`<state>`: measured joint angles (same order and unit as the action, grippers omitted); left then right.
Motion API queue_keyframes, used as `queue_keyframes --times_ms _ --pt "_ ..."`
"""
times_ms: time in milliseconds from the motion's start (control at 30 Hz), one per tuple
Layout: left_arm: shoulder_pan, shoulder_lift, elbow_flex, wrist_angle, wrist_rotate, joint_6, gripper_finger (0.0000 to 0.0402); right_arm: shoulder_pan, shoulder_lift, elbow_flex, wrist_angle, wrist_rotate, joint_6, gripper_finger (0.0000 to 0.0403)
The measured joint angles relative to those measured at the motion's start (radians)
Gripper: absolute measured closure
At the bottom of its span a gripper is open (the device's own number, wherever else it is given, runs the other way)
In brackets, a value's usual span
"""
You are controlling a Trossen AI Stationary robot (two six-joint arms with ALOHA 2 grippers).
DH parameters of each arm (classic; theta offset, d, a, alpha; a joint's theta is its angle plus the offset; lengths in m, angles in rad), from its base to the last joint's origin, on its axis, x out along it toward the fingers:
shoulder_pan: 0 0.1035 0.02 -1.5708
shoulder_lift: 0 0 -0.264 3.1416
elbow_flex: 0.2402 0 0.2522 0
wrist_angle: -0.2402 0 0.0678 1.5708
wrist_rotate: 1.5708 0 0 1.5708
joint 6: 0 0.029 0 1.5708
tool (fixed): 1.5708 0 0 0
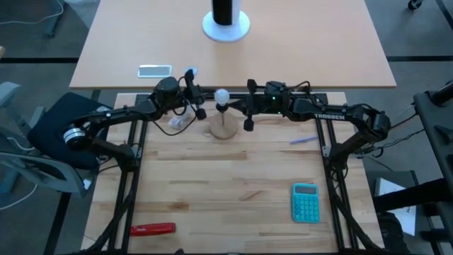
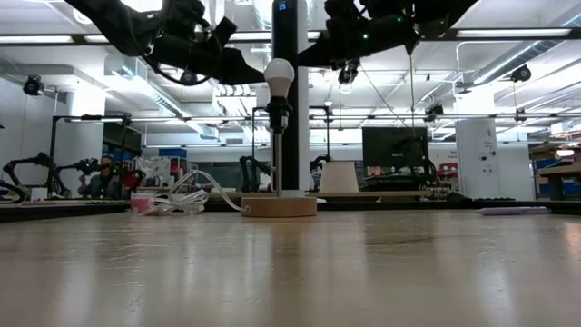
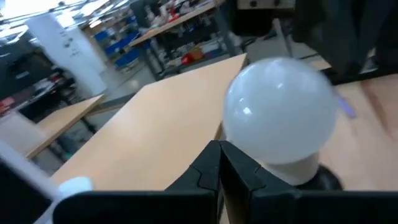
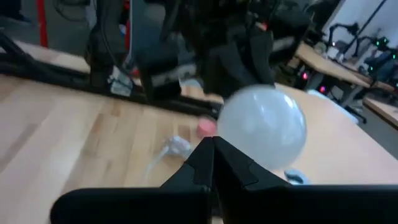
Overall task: Screw lightbulb
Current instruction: Remove the light bulb from the bulb socket
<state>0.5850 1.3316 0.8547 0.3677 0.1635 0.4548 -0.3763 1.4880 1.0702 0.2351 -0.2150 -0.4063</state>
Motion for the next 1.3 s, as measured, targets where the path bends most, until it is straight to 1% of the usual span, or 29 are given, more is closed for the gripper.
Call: queue_keyframes --times_ms 133,200,400,567,733,833,900,1000,1067,1200,1300 --pt "0.000 0.003 0.000 0.014 0.110 -0.011 0.0401 -0.001 0.001 0.000 0.022 0.013 0.028 0.0403" --pt "0.003 0.002 0.000 0.015 0.147 -0.023 0.0401 -0.001 0.001 -0.001 0.023 0.048 0.040 0.0403" --pt "0.003 -0.004 -0.001 0.005 0.158 -0.047 0.0401 0.000 0.001 -0.001 0.022 0.095 0.046 0.0403" --pt "0.003 -0.009 0.000 -0.038 0.177 -0.055 0.0401 -0.002 0.001 -0.001 0.004 0.197 0.046 0.0403" --pt "-0.003 -0.030 0.000 -0.133 0.199 -0.060 0.0401 -0.003 0.001 0.000 -0.009 0.211 0.039 0.0403" --pt "-0.003 -0.058 -0.001 -0.191 0.184 -0.046 0.0401 -0.003 0.000 -0.002 -0.043 0.222 0.033 0.0403" --pt "-0.002 -0.080 -0.001 -0.204 0.141 -0.045 0.0401 -0.003 -0.021 -0.002 -0.063 0.222 0.022 0.0403" --pt "-0.002 -0.093 -0.001 -0.204 0.047 -0.045 0.0401 -0.001 -0.050 -0.001 -0.097 0.220 0.009 0.0403" --pt "-0.001 -0.095 -0.001 -0.165 0.012 -0.045 0.0401 0.000 -0.066 -0.001 -0.122 0.191 0.006 0.0403" --pt "0.000 -0.064 -0.001 -0.065 0.007 -0.045 0.0401 0.001 -0.076 -0.001 -0.104 0.078 0.009 0.0403" --pt "-0.003 -0.031 -0.001 -0.011 0.008 -0.049 0.0401 0.005 -0.055 -0.001 -0.079 0.059 0.012 0.0403"
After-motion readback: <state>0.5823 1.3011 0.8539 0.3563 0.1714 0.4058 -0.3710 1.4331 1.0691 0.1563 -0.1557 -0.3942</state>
